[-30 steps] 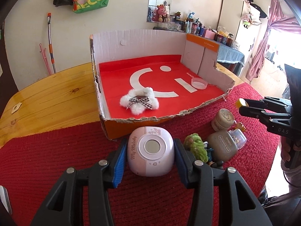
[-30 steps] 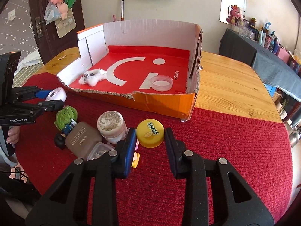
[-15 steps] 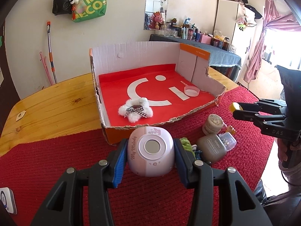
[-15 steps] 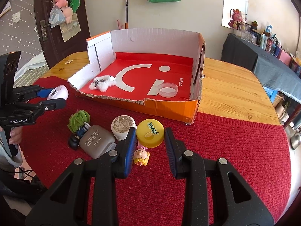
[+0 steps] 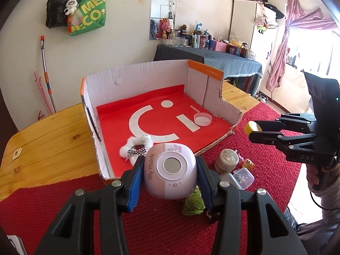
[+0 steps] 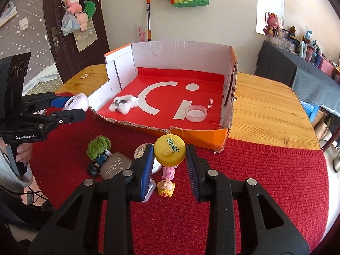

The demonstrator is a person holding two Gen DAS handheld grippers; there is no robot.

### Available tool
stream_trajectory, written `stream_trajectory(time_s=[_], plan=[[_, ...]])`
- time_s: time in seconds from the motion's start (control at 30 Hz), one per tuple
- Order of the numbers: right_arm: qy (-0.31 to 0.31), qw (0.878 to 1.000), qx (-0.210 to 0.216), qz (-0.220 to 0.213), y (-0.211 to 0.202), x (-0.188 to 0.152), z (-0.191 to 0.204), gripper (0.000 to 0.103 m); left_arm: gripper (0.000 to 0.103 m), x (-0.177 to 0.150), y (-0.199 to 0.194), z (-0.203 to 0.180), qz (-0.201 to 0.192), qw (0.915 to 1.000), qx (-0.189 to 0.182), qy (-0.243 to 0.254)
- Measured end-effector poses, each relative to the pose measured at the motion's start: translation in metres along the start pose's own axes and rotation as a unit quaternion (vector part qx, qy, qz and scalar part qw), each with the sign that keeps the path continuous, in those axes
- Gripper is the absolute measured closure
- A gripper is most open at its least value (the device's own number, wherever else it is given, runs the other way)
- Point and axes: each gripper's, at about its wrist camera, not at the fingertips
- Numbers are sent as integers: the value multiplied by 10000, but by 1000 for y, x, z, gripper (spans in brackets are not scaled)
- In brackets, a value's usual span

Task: Organize objects
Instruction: 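Carry pink speaker in left tool and yellow cap in right tool into box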

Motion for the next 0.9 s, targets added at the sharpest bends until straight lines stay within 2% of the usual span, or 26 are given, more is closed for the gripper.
stream_trajectory(time_s=[0.23,0.4,0.63,0.9], plan=[[-129,9998,154,75,7,21,-4,74,54,25,23,-6,221,9993,-239,164],[-187,9988,374,257,21,39,-8,74,54,40,50,-7,567,9972,-463,146],[-243,9946,660,769,56,62,-14,74,54,54,84,-7,1007,9929,-596,226],[-381,9881,693,1319,86,64,-14,74,54,58,112,-7,1348,9883,-620,367]])
Point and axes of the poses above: each gripper's, at about its wrist camera, not at the fingertips, and y roughly the way its jaws point, z to its left, x to its top, and after that the axes turned 5 degrees about z, right-handed
